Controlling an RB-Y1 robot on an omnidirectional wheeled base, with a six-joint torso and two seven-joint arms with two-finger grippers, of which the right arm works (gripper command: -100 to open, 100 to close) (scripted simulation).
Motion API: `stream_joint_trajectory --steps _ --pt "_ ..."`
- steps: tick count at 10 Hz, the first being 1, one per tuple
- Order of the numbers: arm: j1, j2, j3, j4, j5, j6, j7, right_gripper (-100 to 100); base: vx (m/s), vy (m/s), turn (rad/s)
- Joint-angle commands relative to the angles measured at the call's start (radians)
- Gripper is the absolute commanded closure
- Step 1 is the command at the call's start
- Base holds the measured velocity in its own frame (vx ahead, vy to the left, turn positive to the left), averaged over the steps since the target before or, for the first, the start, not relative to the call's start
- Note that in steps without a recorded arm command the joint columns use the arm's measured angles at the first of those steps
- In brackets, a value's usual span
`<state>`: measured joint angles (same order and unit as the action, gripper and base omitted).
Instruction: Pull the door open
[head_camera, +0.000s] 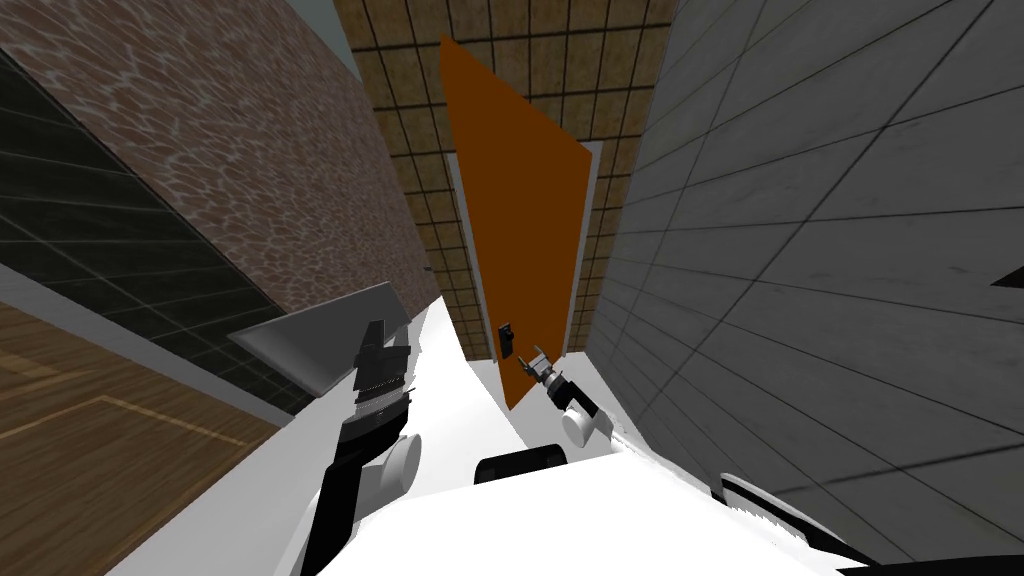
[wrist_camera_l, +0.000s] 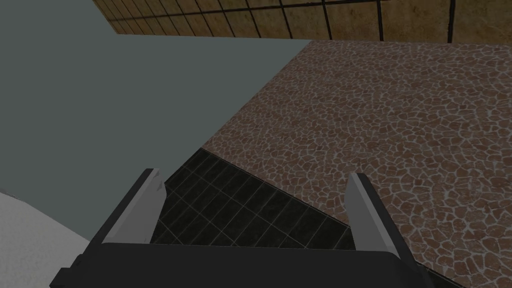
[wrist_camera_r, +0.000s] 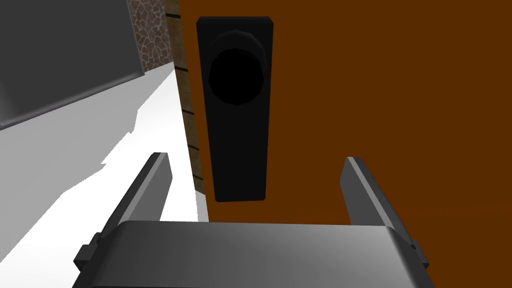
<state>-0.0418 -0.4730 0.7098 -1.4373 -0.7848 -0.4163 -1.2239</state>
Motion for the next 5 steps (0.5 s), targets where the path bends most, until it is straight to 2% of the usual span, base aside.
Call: stream_joint_trajectory --steps 1,3,5 --pt "-0.008 -0.007 -0.009 0.019 -0.005 -0.009 -0.015 -100 -0.012 0.185 -0.003" --pt "-0.021 -0.026 -0.025 0.051 -0.015 -0.024 -0.042 -100 0.022 0.217 0.067" --pt "-0.033 -0.042 -0.039 0.078 -0.023 -0.037 -0.064 -100 0.051 0.152 0.120"
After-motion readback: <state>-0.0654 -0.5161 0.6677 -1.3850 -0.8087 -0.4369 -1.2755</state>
